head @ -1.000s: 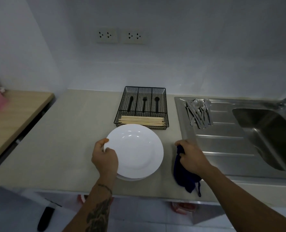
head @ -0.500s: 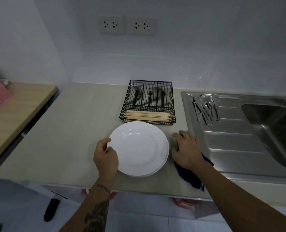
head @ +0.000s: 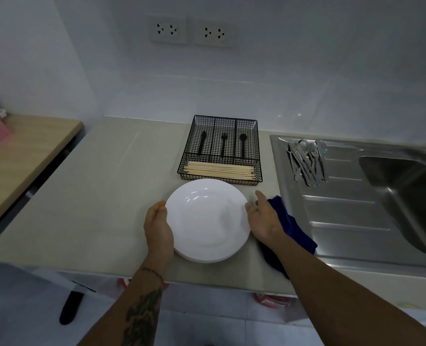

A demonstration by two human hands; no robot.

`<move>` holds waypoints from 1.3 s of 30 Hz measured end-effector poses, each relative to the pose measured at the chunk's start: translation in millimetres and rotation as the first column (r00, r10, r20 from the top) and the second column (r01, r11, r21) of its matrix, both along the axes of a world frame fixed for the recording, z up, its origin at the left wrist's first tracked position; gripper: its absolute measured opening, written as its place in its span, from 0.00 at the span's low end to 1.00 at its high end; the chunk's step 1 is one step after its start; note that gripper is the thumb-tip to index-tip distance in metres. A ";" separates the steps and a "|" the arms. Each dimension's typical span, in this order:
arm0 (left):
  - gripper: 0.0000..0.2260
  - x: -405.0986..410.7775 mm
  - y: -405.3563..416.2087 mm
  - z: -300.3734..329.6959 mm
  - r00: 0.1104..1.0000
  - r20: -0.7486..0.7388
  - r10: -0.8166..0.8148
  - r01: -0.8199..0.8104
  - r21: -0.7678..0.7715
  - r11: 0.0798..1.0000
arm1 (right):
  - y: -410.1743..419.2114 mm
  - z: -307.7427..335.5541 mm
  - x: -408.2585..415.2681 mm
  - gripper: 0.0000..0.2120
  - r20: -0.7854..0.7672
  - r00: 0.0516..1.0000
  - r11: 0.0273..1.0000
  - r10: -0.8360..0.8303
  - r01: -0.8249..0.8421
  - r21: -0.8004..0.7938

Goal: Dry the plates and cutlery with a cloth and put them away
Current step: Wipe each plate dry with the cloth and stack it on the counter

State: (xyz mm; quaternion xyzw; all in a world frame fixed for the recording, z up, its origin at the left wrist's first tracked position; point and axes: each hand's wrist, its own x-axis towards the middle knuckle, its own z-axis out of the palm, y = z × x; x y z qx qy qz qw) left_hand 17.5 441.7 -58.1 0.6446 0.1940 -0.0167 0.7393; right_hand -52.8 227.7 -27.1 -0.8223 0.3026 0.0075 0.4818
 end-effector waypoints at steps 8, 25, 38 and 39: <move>0.20 2.0 4.1 -19.3 1.000 -0.018 -0.016 0.014 -0.108 0.994 | 14.2 -11.4 13.9 0.23 0.026 0.999 0.987 -0.020 0.015 0.161; 0.12 24.0 79.3 33.6 0.978 0.057 0.198 -0.188 -0.145 0.971 | 97.6 23.8 56.5 0.21 0.315 0.935 0.986 0.165 -0.160 -0.043; 0.08 204.8 208.5 67.6 0.993 0.112 -0.025 0.043 -0.153 0.987 | 237.9 43.4 203.9 0.22 0.404 0.915 0.997 -0.002 0.032 -0.067; 0.08 216.4 213.6 72.6 0.994 0.101 -0.038 0.055 -0.169 0.984 | 245.2 45.3 213.1 0.22 0.405 0.914 0.997 -0.027 0.055 -0.057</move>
